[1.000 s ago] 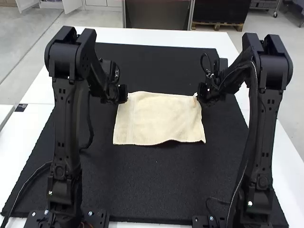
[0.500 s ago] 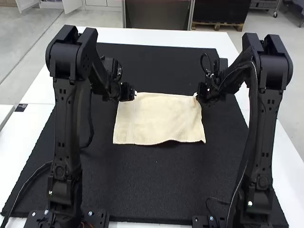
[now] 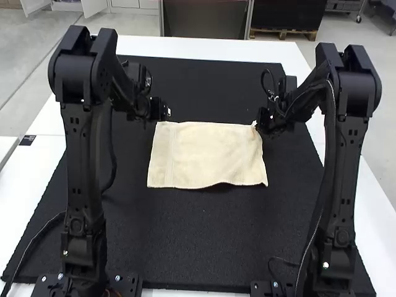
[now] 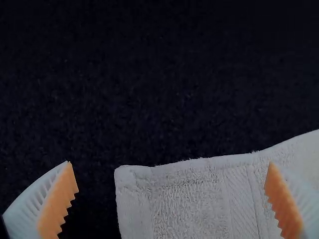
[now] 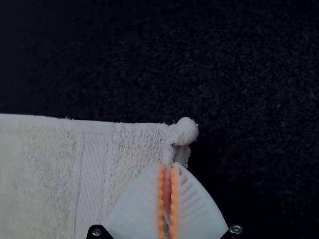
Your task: Fold the towel.
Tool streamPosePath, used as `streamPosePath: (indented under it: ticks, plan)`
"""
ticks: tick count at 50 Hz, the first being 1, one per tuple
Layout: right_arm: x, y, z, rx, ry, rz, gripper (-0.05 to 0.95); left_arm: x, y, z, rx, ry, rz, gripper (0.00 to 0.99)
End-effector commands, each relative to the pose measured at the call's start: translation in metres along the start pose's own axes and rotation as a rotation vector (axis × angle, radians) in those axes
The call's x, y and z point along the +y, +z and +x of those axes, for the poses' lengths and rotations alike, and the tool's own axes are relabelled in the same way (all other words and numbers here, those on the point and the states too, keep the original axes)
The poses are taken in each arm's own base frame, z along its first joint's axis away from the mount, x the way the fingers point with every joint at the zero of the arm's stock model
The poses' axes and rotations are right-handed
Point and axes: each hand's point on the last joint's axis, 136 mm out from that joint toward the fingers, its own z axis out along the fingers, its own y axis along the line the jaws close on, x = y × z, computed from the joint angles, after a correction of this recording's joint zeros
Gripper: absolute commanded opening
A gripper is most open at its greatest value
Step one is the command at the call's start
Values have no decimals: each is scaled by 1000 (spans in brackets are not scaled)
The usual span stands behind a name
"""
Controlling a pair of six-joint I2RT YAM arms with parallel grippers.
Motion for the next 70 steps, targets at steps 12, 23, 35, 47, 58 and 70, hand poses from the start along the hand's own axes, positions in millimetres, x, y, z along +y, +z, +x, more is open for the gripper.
streamPosePath:
  ticks: [12,23,35,47,58,70]
  plan:
    - [4,1,4,7,-10,-20,72,12,12,25,32,-34,-22,695]
    - [5,0,3,8,-9,-23,72,20,17,34,51,-59,-32,575]
    - [6,0,4,10,-7,-29,59,20,18,32,39,-56,-30,197]
    - [3,-2,7,15,7,-38,28,18,18,27,21,-44,-34,118]
    - [5,-8,3,9,28,-57,-20,6,18,27,36,-27,-41,30]
    - [6,-28,-17,-42,14,-48,-20,1,4,2,-14,-73,-42,26]
